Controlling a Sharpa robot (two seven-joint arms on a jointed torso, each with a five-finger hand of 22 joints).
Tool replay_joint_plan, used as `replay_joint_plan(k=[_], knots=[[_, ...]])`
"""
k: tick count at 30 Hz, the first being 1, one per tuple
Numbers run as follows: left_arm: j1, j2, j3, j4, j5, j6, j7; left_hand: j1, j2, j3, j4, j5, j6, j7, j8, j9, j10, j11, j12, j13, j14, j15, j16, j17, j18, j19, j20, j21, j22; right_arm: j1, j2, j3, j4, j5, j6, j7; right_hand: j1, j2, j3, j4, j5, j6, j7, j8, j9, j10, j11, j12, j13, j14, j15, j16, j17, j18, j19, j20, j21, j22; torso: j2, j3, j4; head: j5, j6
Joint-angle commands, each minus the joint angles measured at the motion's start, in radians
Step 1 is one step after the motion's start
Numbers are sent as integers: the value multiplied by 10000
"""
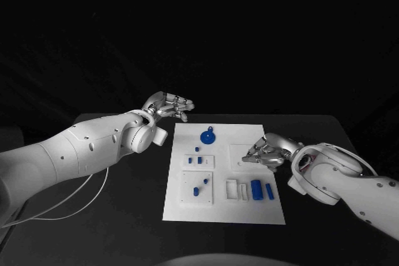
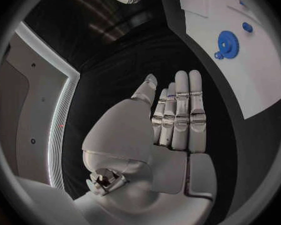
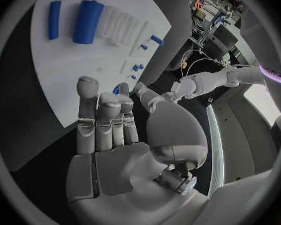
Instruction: Assemble the parts on the task board
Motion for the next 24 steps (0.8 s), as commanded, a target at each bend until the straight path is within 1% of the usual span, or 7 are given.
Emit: replay_joint_plan(k=[1,6,9,12,17,19,24], knots=[[-33,-19,6,4,-2,90,183,-51,56,-16,24,10,-72,-15,21,1,67,20,9,-9,-24,-12,38,-9,33,-51,-8,-2,-2,37,-169,4,-88,540,2039,-746,-382,-307,145,273,25,-92,42,17,489,33,17,135,362,18,35,171,340,-133,473,-11,107,106,-143,17,-45,-102,-54],[-112,-115,2,41,0,94,202,-83,33,-34,38,-4,-99,-34,12,-2,90,9,10,-8,-12,-16,32,-13,24,-47,-13,-4,-4,79,-336,5,-243,511,2684,-1094,-527,-580,283,868,18,-194,-19,-86,2323,223,-17,-126,947,108,16,97,926,-115,464,-11,224,339,-227,18,-70,-177,-107],[-172,-160,0,53,5,98,213,-133,1,-64,61,-23,-120,-36,9,-2,78,16,2,-10,-4,-13,29,-15,17,-46,-12,-7,-10,88,-337,-56,-311,494,2802,-1387,-743,-807,251,959,22,51,-109,102,2685,249,-44,-153,1038,127,12,80,1006,-132,464,-13,218,360,-288,10,-73,-221,-183],[-260,-178,-1,56,21,112,230,-159,-6,-77,77,-31,-130,-34,10,-1,55,23,0,-11,-3,-8,26,-17,15,-43,-11,-9,-16,93,-288,-251,-375,388,2716,-1828,-816,-1256,603,1330,1,-297,-242,576,5122,402,-147,-67,1387,189,-55,53,1224,-282,477,-80,212,427,-405,-14,-75,-312,-248],[-389,-143,-2,14,44,140,257,-206,-18,-100,104,-31,-165,-29,16,1,-65,58,-2,-10,1,10,12,-25,20,-38,3,-18,-50,95,-143,-586,-531,448,2600,-2372,-911,-1288,554,1482,15,-368,-111,-44,5081,416,-68,-161,1474,200,-29,-10,1294,-256,474,-86,172,453,-592,-52,-68,-439,-370],[-452,-115,-2,-20,61,152,269,-223,-25,-108,109,-29,-181,-23,16,0,-116,71,-7,-12,4,17,10,-27,24,-38,11,-20,-64,95,-64,-706,-608,466,2546,-2588,-867,-1278,551,1554,-7,-396,-50,-44,4248,430,-19,-237,1559,216,11,-50,1373,-205,480,-42,135,483,-654,-65,-61,-487,-425],[-622,-51,-1,-98,102,196,290,-255,-23,-117,120,-28,-204,-19,16,-1,-162,82,-3,-10,3,26,8,-29,32,-34,20,-21,-83,94,149,-944,-794,402,2502,-2963,-951,-1322,471,1637,16,-401,5,-118,3825,447,6,-306,1624,240,30,-75,1443,-192,481,-18,79,494,-816,-61,-17,-556,-534]])
